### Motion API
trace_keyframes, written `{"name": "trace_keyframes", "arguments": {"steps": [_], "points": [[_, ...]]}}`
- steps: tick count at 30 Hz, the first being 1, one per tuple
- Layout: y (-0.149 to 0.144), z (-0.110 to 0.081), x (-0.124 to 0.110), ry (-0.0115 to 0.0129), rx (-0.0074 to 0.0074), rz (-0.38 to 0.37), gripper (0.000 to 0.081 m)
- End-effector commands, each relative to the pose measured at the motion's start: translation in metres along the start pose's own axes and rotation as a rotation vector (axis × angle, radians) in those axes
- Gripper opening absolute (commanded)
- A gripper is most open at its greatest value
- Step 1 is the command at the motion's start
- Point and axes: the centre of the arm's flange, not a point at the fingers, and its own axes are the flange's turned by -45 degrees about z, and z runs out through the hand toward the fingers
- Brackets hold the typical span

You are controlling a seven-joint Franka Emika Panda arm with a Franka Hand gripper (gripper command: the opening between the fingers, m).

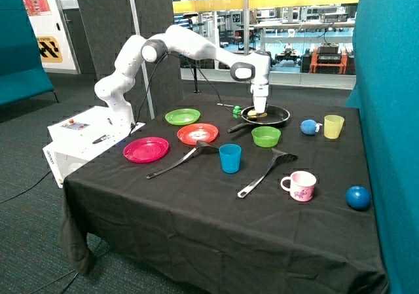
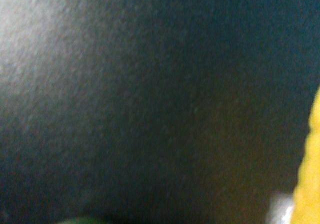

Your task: Cook the vegetables

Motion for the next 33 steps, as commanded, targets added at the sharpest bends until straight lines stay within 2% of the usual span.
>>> {"name": "trace_keyframes", "arguments": {"steps": [1,9,16,28,31,33], "points": [[0.009,0.001,0.010,-0.0011,0.0012,0.018,0.0000],[0.022,0.003,0.006,-0.0011,0.0012,0.031,0.0000],[0.028,0.004,-0.001,-0.0011,0.0012,0.029,0.0225],[0.028,0.003,-0.003,-0.0011,0.0012,0.023,0.0339],[0.026,0.003,-0.002,-0.0011,0.0012,0.021,0.0492],[0.025,0.003,-0.002,-0.0011,0.0012,0.020,0.0563]]}}
